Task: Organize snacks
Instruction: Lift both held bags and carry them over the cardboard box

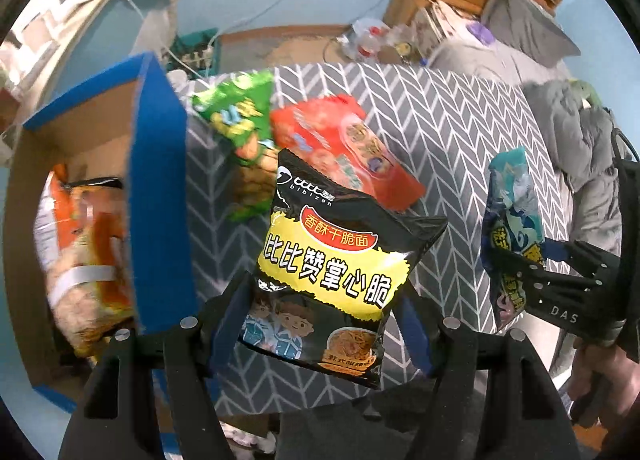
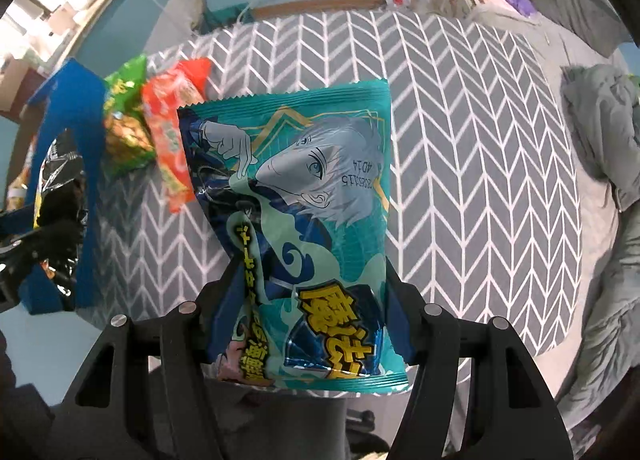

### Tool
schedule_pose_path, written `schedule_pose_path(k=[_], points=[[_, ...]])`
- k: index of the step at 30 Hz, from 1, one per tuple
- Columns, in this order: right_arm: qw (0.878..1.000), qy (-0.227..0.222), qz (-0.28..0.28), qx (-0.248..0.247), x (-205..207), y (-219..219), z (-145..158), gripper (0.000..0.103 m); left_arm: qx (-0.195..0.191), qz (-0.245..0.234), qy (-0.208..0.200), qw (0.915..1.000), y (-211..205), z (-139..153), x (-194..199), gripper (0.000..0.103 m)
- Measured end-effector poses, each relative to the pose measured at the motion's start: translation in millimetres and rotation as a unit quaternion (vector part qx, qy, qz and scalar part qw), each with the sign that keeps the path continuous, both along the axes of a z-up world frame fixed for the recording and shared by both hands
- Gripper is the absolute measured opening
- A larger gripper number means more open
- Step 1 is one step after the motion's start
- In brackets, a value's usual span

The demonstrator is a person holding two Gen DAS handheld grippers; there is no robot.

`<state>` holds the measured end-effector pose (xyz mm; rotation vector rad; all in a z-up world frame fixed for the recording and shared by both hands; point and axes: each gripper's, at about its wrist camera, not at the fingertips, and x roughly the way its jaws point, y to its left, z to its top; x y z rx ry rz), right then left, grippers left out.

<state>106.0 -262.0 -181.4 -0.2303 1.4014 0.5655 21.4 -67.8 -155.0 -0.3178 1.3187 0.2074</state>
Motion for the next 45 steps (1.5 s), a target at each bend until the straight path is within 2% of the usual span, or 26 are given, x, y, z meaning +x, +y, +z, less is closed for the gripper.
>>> schedule_pose_path(k=[11, 22, 34, 45], points=[[0.999, -0.01, 0.035, 0.041, -1.7, 36.6, 42.0, 0.063, -0.002, 0.075, -0.033, 0.9966, 54.1, 40.0, -31.3, 0.071], [0.992, -0.003, 0.102, 0.071, -15.4, 119.9, 46.2, 0.063, 0.001, 0.144, -0.051, 0.9883, 104.9, 50.1, -66.6, 0.071], [0.983, 0.007, 0.16, 0.089, -38.2, 196.3, 57.1, 0.063, 0.006, 0.216, -0.051, 0.975, 158.1, 43.9, -112.3, 0.071], [0.974, 0.01, 0.206, 0.098, -59.5, 257.1, 67.8, 0.063, -0.005, 0.259, -0.025, 0.9656, 193.4, 13.8, -137.6, 0.071]])
